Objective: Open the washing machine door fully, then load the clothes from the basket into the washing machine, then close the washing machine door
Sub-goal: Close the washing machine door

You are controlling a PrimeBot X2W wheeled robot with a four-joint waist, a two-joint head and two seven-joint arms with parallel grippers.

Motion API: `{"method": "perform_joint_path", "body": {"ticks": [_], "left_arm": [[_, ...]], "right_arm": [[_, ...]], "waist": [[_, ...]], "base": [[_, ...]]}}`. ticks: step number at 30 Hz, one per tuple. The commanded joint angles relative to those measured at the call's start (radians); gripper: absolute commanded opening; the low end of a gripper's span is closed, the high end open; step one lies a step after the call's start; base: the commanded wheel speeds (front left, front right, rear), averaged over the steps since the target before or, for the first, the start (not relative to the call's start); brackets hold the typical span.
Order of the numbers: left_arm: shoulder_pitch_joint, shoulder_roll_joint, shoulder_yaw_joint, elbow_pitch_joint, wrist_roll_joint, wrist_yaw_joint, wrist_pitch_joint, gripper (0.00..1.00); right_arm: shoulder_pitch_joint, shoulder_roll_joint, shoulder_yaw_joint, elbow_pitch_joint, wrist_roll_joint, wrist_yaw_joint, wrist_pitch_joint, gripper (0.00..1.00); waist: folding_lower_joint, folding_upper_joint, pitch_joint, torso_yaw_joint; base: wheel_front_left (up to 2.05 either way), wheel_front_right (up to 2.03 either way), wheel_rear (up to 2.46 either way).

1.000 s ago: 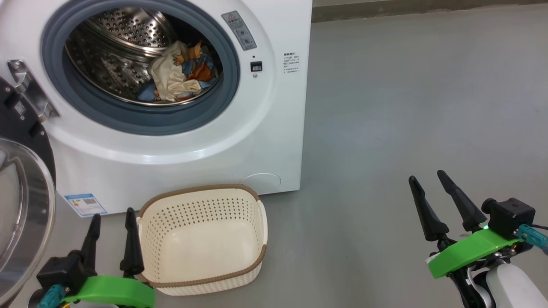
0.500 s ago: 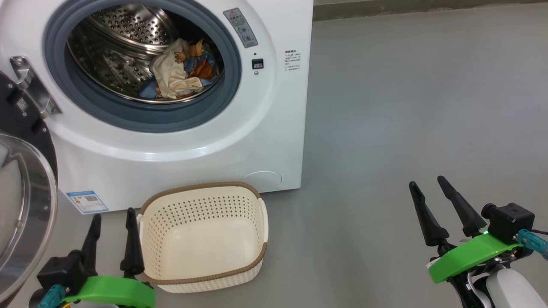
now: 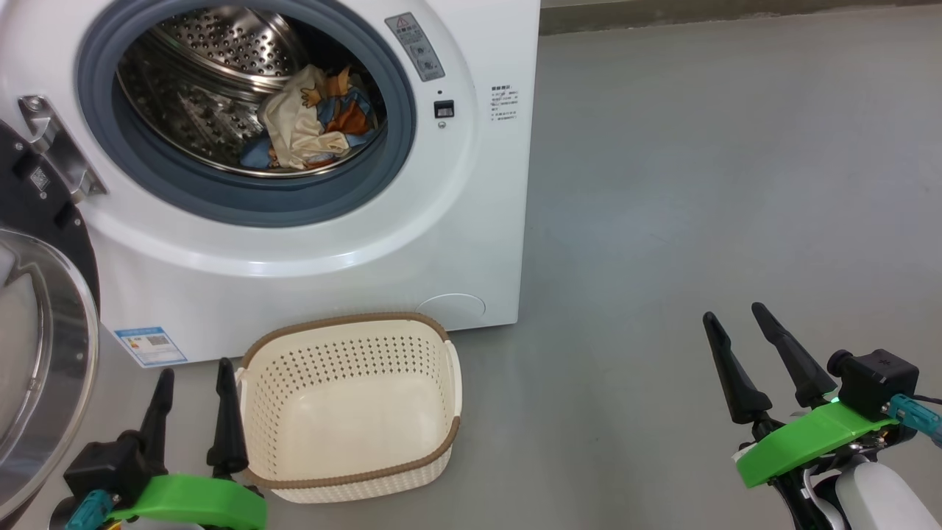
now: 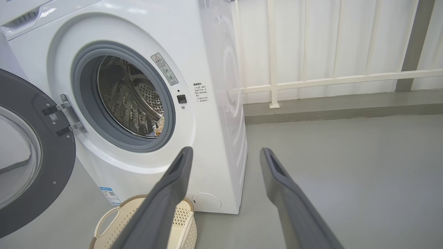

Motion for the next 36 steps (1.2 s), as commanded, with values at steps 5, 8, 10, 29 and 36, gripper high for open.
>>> {"method": "perform_joint_path", "body": {"ticks": [5, 8, 10, 29, 36], "left_arm": [[-0.018, 0.013, 0.034, -0.02, 0.005, 0.0, -0.004, 1.0], [-0.02, 0.013, 0.032, -0.018, 0.005, 0.0, -0.004, 1.0], [-0.021, 0.013, 0.031, -0.017, 0.004, 0.0, -0.004, 1.0], [-0.008, 0.013, 0.032, -0.02, 0.017, 0.015, -0.004, 1.0], [0.001, 0.013, 0.04, -0.021, 0.036, 0.036, -0.004, 1.0]], "right_arm": [[-0.004, -0.007, 0.01, -0.024, -0.005, 0.001, -0.008, 1.0], [-0.003, -0.006, 0.009, -0.024, -0.006, 0.001, -0.008, 1.0], [-0.002, -0.006, 0.007, -0.023, -0.007, 0.001, -0.008, 1.0], [0.011, 0.003, 0.01, -0.024, -0.008, 0.001, -0.008, 1.0], [0.017, 0.005, 0.016, -0.022, -0.006, 0.001, -0.008, 1.0]], "waist": [[0.0, 0.0, 0.0, 0.003], [0.0, 0.0, -0.001, 0.007], [0.0, 0.0, -0.001, 0.012], [0.0, 0.0, -0.017, 0.166], [0.0, 0.0, -0.023, 0.25]], "base": [[0.0, 0.0, 0.0], [0.0, 0.0, 0.0], [0.0, 0.0, 0.0], [0.0, 0.0, 0.0], [0.0, 0.0, 0.0]]}}
